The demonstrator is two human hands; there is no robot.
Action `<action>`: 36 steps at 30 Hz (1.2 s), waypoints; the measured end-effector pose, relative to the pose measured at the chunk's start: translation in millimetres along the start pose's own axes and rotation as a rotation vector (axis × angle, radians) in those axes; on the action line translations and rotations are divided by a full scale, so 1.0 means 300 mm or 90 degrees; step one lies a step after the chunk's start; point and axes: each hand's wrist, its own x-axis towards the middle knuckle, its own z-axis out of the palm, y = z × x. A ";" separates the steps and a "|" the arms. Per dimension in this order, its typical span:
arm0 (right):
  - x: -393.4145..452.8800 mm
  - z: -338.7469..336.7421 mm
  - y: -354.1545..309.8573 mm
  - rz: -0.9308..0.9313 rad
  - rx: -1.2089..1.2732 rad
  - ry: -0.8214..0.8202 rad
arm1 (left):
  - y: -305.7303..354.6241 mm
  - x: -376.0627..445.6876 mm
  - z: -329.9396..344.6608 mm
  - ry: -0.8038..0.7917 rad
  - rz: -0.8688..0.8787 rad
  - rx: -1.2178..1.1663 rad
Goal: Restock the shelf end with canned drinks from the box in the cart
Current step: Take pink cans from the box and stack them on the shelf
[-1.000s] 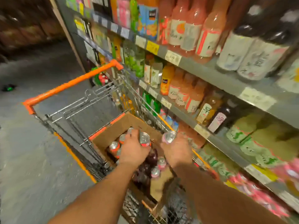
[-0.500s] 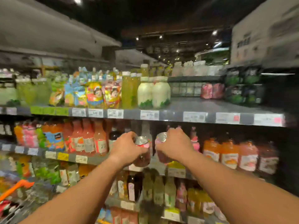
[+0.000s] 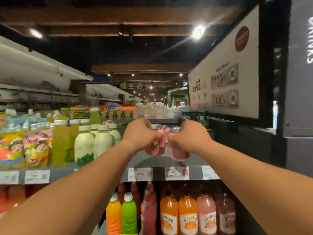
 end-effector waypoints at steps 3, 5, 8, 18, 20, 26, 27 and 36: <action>0.119 0.012 0.032 0.004 -0.024 -0.018 | 0.014 0.115 0.050 -0.011 -0.009 0.028; 0.202 0.024 0.039 -0.006 -0.056 -0.035 | 0.005 0.192 0.078 -0.018 -0.012 0.046; 0.337 0.042 0.032 -0.025 -0.092 -0.073 | -0.015 0.323 0.109 -0.032 -0.015 0.074; 0.714 0.083 0.101 -0.048 -0.223 -0.094 | -0.053 0.683 0.249 -0.098 0.026 0.123; 0.781 0.099 0.128 -0.072 -0.256 -0.094 | -0.051 0.728 0.284 -0.097 0.042 0.123; 0.962 0.145 0.170 -0.101 -0.297 -0.105 | -0.069 0.867 0.386 -0.079 0.034 0.065; 0.987 0.155 0.175 -0.108 -0.295 -0.111 | -0.076 0.891 0.399 -0.077 0.034 0.069; 1.112 0.244 0.206 -0.124 -0.326 -0.177 | -0.160 0.974 0.483 -0.057 -0.022 0.011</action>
